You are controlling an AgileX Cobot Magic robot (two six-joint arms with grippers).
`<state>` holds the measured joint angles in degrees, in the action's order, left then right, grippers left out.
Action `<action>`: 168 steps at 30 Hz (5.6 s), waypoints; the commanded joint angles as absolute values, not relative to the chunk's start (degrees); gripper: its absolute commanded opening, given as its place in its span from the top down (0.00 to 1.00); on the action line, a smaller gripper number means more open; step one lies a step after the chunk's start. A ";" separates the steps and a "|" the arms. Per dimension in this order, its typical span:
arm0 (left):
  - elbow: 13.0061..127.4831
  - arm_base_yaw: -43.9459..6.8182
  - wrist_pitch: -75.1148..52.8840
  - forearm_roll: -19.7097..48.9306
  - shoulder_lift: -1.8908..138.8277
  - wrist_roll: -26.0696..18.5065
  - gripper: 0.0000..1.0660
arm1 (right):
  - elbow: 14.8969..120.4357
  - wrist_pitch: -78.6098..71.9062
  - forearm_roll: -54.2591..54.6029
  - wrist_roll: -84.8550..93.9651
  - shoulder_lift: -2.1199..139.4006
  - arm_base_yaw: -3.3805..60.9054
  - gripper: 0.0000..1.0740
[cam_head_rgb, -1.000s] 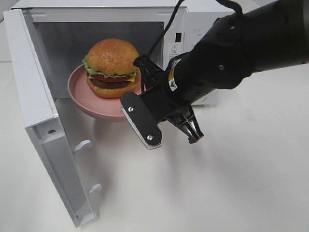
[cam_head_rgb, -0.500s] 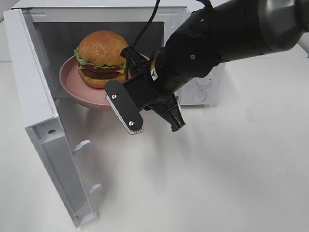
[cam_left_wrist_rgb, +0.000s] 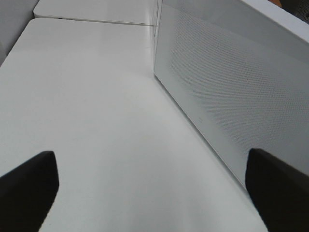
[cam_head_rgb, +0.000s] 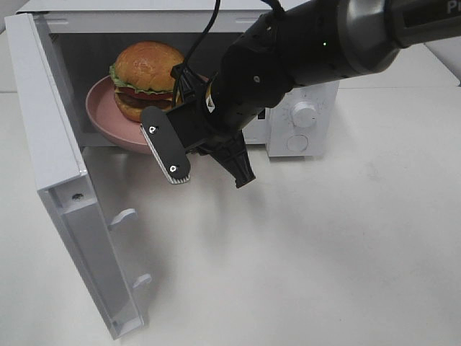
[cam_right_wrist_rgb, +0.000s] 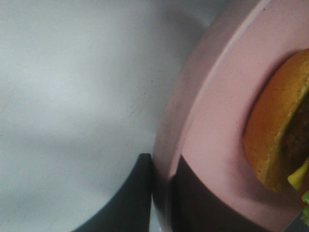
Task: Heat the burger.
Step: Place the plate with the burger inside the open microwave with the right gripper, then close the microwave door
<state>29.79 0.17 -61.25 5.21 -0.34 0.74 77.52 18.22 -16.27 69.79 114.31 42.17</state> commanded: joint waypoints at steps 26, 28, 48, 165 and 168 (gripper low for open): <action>29.62 0.06 -61.36 5.10 -1.26 0.74 0.08 | 96.77 20.97 -25.04 60.22 126.28 41.65 0.96; 29.62 0.06 -61.36 5.10 -1.26 0.74 0.08 | 97.57 20.97 -25.04 59.13 126.91 41.54 0.96; 29.62 0.06 -61.42 3.84 -1.26 0.74 0.08 | 99.75 19.31 -27.56 58.79 130.06 38.79 0.97; 29.62 0.06 -61.42 3.27 -1.26 0.52 0.08 | 48.64 -7.85 -24.47 43.66 93.33 38.90 0.29; 29.62 0.06 -61.42 3.27 -1.26 0.52 0.08 | 47.15 -8.31 -23.95 43.60 91.90 38.90 0.29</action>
